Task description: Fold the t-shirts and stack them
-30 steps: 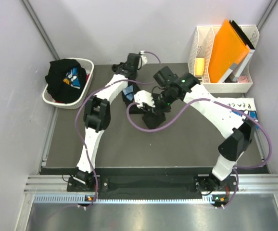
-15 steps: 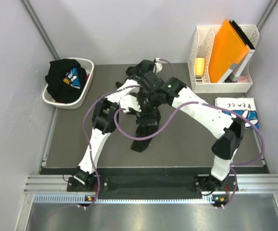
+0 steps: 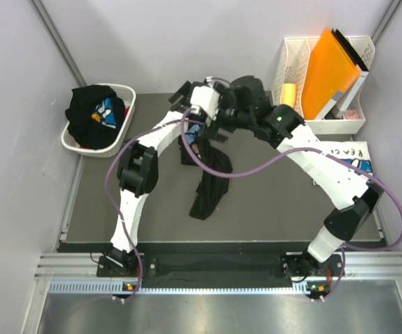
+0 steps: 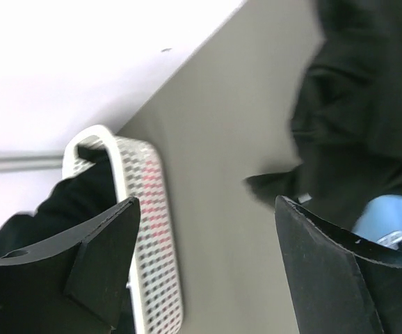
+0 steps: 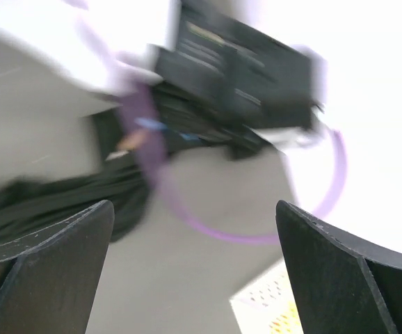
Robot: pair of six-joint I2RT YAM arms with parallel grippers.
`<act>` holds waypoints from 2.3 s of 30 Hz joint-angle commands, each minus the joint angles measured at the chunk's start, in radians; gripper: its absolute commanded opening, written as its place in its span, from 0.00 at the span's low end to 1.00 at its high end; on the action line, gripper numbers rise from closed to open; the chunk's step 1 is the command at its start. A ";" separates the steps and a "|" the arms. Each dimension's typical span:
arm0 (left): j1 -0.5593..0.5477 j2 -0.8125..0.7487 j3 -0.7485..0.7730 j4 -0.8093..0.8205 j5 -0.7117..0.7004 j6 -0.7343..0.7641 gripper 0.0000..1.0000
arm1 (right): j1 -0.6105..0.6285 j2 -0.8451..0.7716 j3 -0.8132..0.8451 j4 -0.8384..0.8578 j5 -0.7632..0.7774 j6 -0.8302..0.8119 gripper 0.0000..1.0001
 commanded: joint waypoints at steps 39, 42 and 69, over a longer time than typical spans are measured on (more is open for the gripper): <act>-0.017 0.146 0.201 -0.642 0.715 -0.324 0.59 | -0.523 0.016 0.046 0.313 0.267 0.149 1.00; -0.015 0.172 0.215 -0.652 0.735 -0.315 0.16 | -0.530 0.012 0.045 0.311 0.263 0.147 1.00; -0.302 -0.096 0.074 -0.759 0.998 0.403 0.00 | -0.551 0.028 0.010 0.287 0.224 0.181 0.99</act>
